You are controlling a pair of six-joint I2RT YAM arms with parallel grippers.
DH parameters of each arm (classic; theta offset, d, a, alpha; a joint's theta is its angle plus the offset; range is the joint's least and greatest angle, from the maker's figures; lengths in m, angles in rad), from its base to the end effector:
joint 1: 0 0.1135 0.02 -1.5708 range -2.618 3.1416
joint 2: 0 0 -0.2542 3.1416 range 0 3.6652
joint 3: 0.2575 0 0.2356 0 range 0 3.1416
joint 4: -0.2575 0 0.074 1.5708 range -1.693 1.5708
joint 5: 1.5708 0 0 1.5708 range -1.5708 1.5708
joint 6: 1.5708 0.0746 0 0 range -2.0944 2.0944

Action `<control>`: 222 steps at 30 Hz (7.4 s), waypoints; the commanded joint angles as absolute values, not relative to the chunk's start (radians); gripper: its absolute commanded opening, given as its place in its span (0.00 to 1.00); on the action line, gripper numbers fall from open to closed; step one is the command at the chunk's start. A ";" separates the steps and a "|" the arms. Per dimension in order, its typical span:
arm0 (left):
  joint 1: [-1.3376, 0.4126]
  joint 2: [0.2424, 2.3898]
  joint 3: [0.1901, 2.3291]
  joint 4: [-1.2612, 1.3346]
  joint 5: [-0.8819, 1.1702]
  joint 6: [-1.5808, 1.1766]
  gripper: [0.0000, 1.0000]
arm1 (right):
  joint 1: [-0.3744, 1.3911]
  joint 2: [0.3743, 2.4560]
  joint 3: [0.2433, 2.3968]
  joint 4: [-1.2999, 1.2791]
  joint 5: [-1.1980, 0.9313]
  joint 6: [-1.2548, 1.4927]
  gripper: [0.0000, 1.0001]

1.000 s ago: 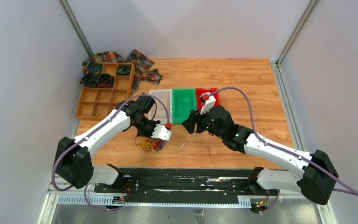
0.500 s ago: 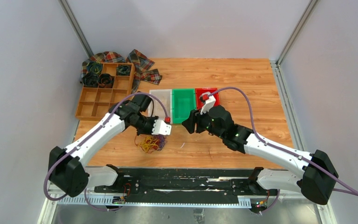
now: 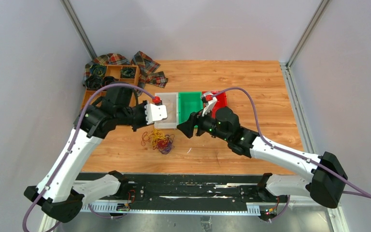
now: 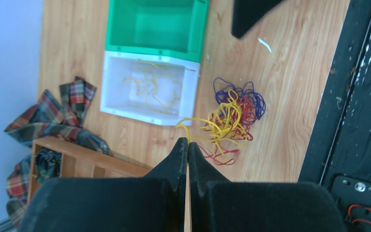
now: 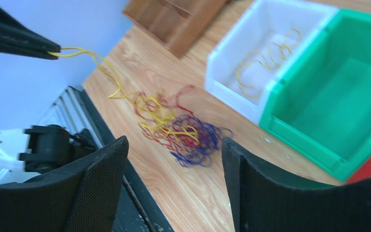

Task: Untangle the cables
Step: Untie the cable, then place the cable in the bin.

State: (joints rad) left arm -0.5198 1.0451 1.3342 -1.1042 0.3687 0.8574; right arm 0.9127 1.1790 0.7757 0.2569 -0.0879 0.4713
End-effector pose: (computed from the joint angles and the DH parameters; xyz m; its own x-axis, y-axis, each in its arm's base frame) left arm 0.1534 -0.1188 0.3513 0.0992 0.7559 -0.6471 0.9212 0.1761 0.3469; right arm 0.1800 0.2435 0.2926 -0.4614 0.1426 -0.8756 -0.7090 0.5340 0.4606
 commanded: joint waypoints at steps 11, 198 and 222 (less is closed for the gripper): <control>-0.528 1.074 1.589 -1.184 0.443 0.606 0.00 | 1.032 1.311 1.012 0.391 -0.104 0.473 0.71; -0.528 1.174 2.056 0.186 0.263 1.151 0.01 | 1.089 1.705 1.073 0.437 -0.054 0.616 0.64; -0.528 1.128 1.706 -0.025 0.185 0.876 0.01 | 0.821 1.637 1.186 0.282 -0.020 0.538 0.61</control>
